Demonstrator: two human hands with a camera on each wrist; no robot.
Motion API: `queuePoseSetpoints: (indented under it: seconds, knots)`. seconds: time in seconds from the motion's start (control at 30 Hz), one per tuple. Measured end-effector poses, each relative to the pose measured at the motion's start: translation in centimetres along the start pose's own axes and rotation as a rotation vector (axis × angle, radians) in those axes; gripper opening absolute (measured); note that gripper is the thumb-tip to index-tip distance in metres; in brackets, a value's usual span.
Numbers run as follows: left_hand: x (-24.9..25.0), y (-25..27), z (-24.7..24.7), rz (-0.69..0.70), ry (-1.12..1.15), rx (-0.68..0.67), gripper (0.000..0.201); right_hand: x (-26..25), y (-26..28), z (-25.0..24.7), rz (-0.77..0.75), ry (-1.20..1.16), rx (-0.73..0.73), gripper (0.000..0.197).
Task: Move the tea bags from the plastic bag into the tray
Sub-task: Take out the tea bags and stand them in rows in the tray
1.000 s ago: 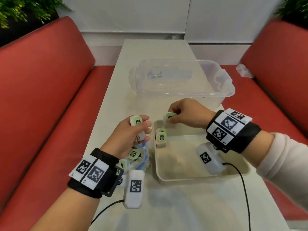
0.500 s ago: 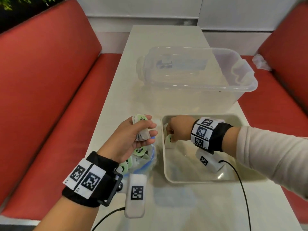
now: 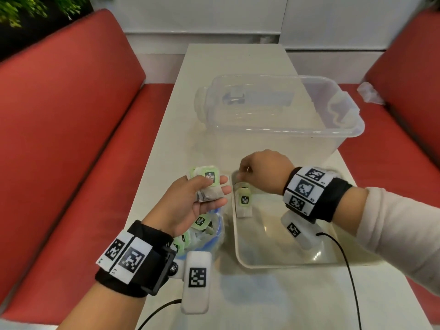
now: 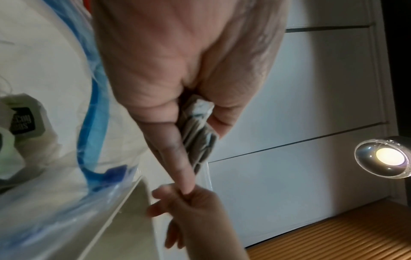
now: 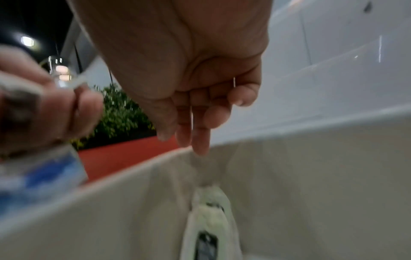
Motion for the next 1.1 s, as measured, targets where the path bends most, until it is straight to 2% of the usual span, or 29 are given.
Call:
queuePoseSetpoints:
  seconds: [0.07,0.13,0.23,0.43,0.53,0.63,0.77,0.87,0.97,1.03,1.1]
  knots:
    - [0.2,-0.1,0.1,0.018,-0.062,0.009,0.016,-1.0,0.8,-2.2,-0.041,-0.166,0.087,0.028]
    - [0.3,-0.3,0.3,0.021,-0.130,0.029,0.016,-2.0,1.6,-3.4,-0.073,-0.417,0.099,0.032]
    - [0.6,-0.5,0.8,0.056,-0.208,0.050,0.015,-3.0,2.6,-4.1,-0.077,-0.638,0.092,0.022]
    - [0.8,-1.0,1.6,0.084,-0.252,0.031,0.026,-2.6,2.9,-4.1,-0.056,-0.671,0.053,0.021]
    - [1.0,-1.3,1.9,0.088,-0.222,0.031,0.018,-2.0,2.9,-4.2,-0.052,-0.675,0.066,0.019]
    - [1.1,-1.6,1.4,0.097,-0.172,0.092,0.009,-1.0,2.9,-4.4,-0.025,-0.703,0.053,0.019]
    - [0.9,-1.6,0.3,0.112,-0.156,0.146,0.007,0.7,2.9,-3.7,0.054,-0.568,-0.091,0.014]
    - [0.7,-1.5,0.1,0.117,-0.166,0.146,0.007,1.3,2.6,-1.4,0.089,-0.343,-0.238,0.010]
    - [0.4,-1.4,0.3,0.114,-0.184,0.135,0.008,1.8,1.7,1.3,0.105,-0.200,-0.343,0.013]
    - [0.2,-1.3,0.4,0.111,-0.183,0.132,0.008,2.0,0.9,2.8,0.111,-0.108,-0.408,0.007]
    - [0.2,-1.2,0.4,0.110,-0.185,0.131,0.008,2.1,0.3,4.1,0.113,-0.047,-0.458,0.013]
Point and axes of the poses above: each hand's wrist, its own y-axis away from the middle knuckle, its own z-axis out of the palm, x = y × z, the point moved 5 cm from there along -y, towards the middle knuckle, and after that the axes turned 14 degrees about -y, right-handed, at the moved point
